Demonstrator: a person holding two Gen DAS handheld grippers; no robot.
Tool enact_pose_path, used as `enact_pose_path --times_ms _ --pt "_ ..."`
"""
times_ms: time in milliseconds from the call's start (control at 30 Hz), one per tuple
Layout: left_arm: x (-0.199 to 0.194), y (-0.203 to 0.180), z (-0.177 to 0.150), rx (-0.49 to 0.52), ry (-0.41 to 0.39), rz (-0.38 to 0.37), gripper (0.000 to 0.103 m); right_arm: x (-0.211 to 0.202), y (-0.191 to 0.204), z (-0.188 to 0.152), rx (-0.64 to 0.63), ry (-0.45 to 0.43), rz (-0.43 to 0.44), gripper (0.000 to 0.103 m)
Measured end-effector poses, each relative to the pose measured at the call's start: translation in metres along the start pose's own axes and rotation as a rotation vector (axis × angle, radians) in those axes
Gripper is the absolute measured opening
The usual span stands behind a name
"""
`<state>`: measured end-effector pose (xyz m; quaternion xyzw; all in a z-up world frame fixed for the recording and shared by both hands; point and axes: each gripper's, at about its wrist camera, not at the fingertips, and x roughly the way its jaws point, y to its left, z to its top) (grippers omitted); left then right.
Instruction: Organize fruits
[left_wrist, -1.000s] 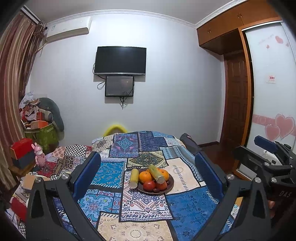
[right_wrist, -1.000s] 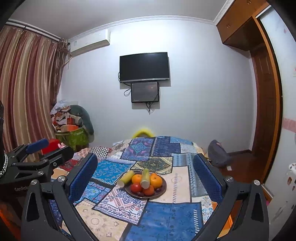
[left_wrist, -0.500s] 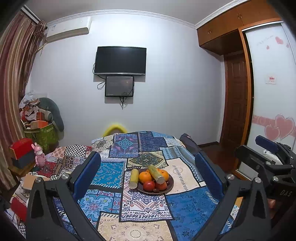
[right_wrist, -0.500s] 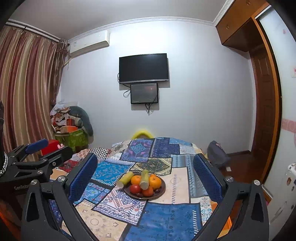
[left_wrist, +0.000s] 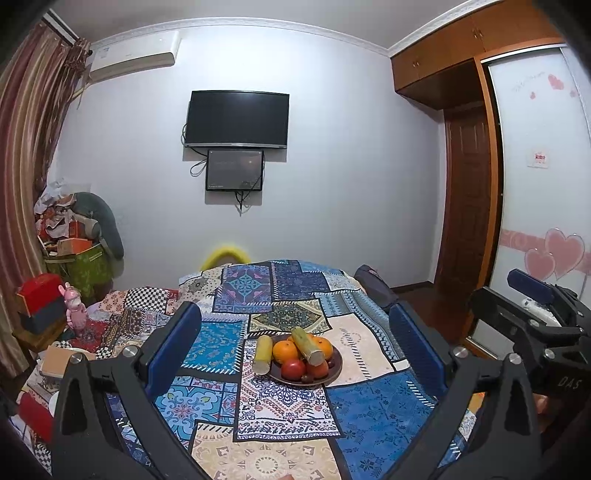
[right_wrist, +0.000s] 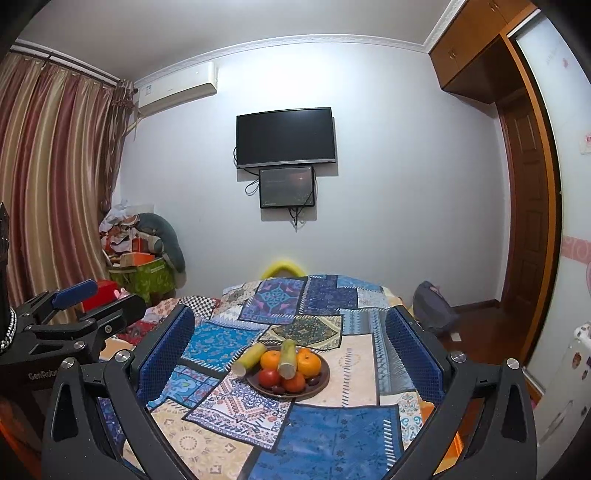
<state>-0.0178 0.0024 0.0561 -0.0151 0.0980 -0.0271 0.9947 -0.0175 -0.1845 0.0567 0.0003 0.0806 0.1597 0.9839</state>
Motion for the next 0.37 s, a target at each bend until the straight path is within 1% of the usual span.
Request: enact_pose_path --times_ms 367 --pt "-0.0031 -0.0010 -0.0003 -0.006 -0.010 -0.001 0.103 0.0002 -0.0008 0.0001 0.000 -0.001 -0.001 0.103"
